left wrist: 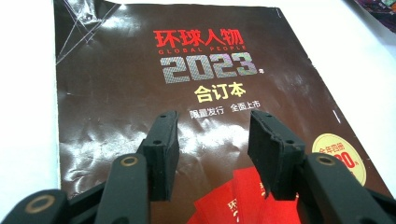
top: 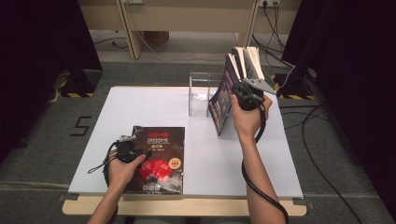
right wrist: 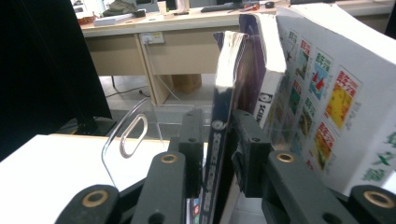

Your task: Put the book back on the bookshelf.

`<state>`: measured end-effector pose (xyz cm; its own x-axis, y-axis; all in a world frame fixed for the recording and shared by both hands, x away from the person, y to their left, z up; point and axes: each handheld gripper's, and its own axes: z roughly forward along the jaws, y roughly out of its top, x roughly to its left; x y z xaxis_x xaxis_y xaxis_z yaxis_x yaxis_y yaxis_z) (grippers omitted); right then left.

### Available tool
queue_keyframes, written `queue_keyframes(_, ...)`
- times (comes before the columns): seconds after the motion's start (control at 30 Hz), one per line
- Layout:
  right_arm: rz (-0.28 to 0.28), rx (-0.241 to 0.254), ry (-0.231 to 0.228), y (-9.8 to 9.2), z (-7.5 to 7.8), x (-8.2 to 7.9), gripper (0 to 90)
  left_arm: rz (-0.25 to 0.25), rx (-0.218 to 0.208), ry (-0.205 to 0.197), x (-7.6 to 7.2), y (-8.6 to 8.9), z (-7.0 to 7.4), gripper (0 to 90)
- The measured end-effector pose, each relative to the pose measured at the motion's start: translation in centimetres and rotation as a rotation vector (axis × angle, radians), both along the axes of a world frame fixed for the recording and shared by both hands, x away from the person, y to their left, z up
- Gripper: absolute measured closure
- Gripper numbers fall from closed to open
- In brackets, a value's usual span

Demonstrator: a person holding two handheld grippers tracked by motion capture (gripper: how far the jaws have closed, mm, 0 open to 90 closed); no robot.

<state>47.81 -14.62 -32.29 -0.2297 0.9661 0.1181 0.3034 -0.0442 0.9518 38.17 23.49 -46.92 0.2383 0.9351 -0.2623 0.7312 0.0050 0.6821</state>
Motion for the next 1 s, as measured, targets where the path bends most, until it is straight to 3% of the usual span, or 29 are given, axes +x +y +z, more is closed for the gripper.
queue_keyframes(0.2, -0.004, 0.021, 0.047, 0.0, 0.3, 1.1, 72.9, 0.002, -0.006, -0.001, 0.0, 0.1, 0.0, 52.3)
queue_keyframes(0.33, -0.018, 0.035, 0.083, 0.0, 0.4, 1.7, 76.2, 0.001, -0.005, 0.001, 0.0, 0.0, 0.0, 52.3)
queue_keyframes(0.47, -0.032, 0.006, 0.103, 0.2, 0.6, 1.9, 83.1, 0.003, -0.004, -0.001, 0.0, 0.1, 0.0, 52.3)
queue_keyframes(0.57, -0.024, 0.026, 0.119, 0.2, 0.7, 1.9, 83.9, 0.002, -0.005, -0.001, 0.0, 0.1, 0.0, 52.3)
queue_keyframes(1.0, 0.021, 0.024, 0.04, 0.3, 0.6, 1.2, 84.3, 0.004, -0.002, -0.004, 0.0, 0.2, 0.0, 52.3)
